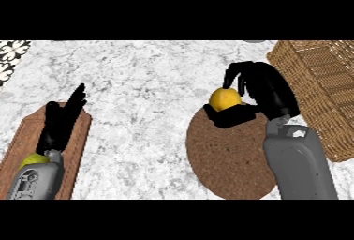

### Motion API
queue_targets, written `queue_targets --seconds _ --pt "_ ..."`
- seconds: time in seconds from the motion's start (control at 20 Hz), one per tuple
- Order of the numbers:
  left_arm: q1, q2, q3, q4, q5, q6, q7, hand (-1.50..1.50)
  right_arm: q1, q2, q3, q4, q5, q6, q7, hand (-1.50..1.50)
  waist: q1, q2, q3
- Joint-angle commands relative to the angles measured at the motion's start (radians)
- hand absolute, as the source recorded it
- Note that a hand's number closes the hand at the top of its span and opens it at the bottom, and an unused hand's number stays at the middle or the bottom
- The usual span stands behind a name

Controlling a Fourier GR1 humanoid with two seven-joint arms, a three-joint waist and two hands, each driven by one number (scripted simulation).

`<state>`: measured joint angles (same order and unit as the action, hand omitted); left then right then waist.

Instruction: Pick the lemon from the placemat and place it in the basket

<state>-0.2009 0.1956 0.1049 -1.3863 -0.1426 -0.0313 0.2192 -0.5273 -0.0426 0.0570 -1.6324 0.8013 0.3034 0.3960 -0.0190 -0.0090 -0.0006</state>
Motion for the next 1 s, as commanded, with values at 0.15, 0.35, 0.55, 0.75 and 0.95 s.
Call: queue_targets --seconds 0.15,0.35,0.55,0.75,0.95 --pt "0.051 -0.025 -0.008 0.026 -0.002 0.002 -0.082 0.00 -0.145 -0.010 -0.150 -0.303 -0.128 0.131 0.253 1.50 0.006 0.003 0.000" --pt "0.032 -0.026 -0.030 -0.040 -0.008 -0.003 0.007 0.00 -0.356 -0.056 -0.255 -0.284 -0.205 0.210 0.434 1.50 0.018 0.003 0.000" --pt "0.004 -0.029 -0.032 -0.048 -0.014 0.002 0.038 0.00 -0.491 -0.159 -0.349 -0.169 -0.279 0.232 0.455 1.50 0.022 0.006 0.000" --pt "-0.028 -0.023 -0.007 0.024 0.004 -0.011 0.002 0.00 -0.581 -0.230 -0.363 -0.112 -0.263 0.227 0.519 1.50 0.019 0.007 0.000" --pt "-0.012 -0.015 -0.026 -0.040 -0.017 -0.006 0.034 0.00 -0.576 -0.395 -0.306 0.044 -0.151 0.294 0.425 1.50 0.028 0.011 0.000"
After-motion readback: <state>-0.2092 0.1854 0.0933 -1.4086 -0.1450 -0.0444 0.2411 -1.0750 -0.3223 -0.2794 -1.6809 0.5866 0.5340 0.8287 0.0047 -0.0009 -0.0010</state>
